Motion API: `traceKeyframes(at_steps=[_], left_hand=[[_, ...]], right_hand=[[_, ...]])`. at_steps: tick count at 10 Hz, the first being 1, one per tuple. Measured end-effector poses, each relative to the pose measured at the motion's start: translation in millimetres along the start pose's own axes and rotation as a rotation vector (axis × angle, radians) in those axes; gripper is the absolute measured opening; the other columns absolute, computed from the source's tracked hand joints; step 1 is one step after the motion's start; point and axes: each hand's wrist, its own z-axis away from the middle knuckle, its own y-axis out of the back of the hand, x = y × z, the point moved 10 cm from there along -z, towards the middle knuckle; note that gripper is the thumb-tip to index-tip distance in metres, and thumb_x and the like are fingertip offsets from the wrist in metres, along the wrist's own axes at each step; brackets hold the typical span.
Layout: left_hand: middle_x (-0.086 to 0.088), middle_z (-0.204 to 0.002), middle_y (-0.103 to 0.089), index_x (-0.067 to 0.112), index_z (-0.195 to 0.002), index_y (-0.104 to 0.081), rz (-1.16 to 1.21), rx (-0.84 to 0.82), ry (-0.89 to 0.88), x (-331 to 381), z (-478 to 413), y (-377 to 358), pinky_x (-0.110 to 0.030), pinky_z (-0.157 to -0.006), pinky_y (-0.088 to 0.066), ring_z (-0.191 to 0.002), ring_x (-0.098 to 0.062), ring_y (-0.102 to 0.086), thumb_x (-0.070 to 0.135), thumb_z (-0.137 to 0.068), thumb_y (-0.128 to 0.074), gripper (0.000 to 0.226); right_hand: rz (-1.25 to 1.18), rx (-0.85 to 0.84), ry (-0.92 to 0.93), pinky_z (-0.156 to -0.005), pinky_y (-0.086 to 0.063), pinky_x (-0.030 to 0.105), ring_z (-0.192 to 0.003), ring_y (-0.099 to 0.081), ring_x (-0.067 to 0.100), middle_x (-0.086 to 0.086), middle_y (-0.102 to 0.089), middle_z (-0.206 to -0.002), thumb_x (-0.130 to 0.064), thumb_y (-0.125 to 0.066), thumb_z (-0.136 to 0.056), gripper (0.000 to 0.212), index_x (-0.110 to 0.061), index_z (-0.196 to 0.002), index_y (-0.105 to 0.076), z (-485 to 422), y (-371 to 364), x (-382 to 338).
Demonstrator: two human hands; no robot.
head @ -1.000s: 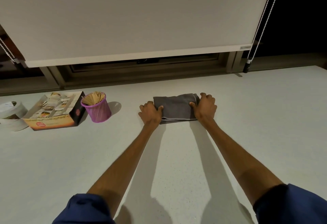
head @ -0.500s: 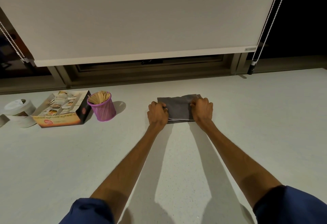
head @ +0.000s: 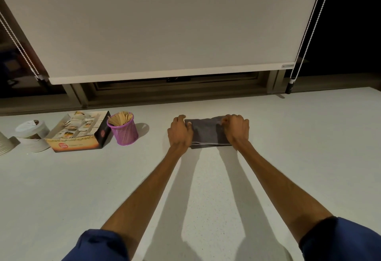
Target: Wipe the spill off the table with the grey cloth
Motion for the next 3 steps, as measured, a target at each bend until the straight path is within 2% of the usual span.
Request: traceKeyframes(at_steps=[2, 3], left_hand=[[-0.010, -0.156, -0.029, 0.013, -0.146, -0.028, -0.056, 0.175, -0.153, 32.8, 3.2, 58.2, -0.044, -0.120, -0.020, -0.145, -0.028, -0.023, 0.045, -0.097, -0.033, 0.058], [-0.008, -0.161, -0.014, 0.012, -0.150, -0.014, -0.091, 0.244, -0.277, 58.6, 5.8, 93.9, -0.041, -0.123, -0.009, -0.150, -0.022, -0.006, 0.047, -0.098, -0.026, 0.064]], right_hand=[[-0.158, 0.150, 0.113, -0.095, -0.041, 0.038, -0.095, -0.065, 0.025, 0.008, -0.073, -0.100, -0.019, -0.063, -0.094, 0.011, -0.017, -0.102, -0.070, -0.6, 72.3, -45.0], [-0.327, 0.253, 0.206, -0.089, -0.050, 0.041, -0.086, -0.067, 0.019, -0.002, -0.072, -0.090, -0.030, -0.059, -0.096, 0.014, -0.022, -0.100, -0.069, 5.0, 124.4, -72.2]])
